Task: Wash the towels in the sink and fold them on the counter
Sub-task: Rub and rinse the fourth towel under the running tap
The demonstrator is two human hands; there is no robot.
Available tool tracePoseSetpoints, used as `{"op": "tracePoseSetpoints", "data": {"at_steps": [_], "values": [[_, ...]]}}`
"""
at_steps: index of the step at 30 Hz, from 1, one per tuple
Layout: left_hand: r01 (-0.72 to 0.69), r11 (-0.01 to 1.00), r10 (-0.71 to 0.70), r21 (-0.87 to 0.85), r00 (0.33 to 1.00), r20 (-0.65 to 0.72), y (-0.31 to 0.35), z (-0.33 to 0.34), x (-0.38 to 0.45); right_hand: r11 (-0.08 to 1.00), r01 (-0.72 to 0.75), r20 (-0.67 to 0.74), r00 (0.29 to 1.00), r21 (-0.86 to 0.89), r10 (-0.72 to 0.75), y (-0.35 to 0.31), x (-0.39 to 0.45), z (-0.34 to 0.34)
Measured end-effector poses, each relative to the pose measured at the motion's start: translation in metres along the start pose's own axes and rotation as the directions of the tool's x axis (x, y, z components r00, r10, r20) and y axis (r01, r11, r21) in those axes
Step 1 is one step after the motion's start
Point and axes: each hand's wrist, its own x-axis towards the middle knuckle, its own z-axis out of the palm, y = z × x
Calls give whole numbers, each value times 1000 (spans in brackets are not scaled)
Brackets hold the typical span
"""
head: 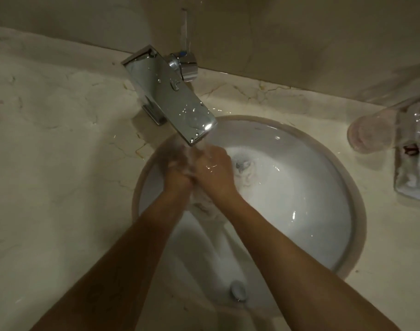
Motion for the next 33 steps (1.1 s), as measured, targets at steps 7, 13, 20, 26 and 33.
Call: {"op": "tracePoseSetpoints", "data": {"at_steps": [7,13,20,26,33], "values": [[-275,890,323,365,943,-77,22,-22,-52,846,-156,-35,979,509,202,-6,-11,-20],[-360,923,383,137,891,-242,12,-17,-81,687,-236,24,953,687,303,71,-57,-60],[-294,404,584,866,812,3,-91,19,24,799,343,-85,896,-494,-437,116,-19,38],[-174,385,501,906,864,-47,-55,29,48,872,198,-90,960,-448,-264,90,37,39],[-518,743,663,423,653,-366,-10,16,3,929,-36,-136,986,368,92,47,35,-3]]}}
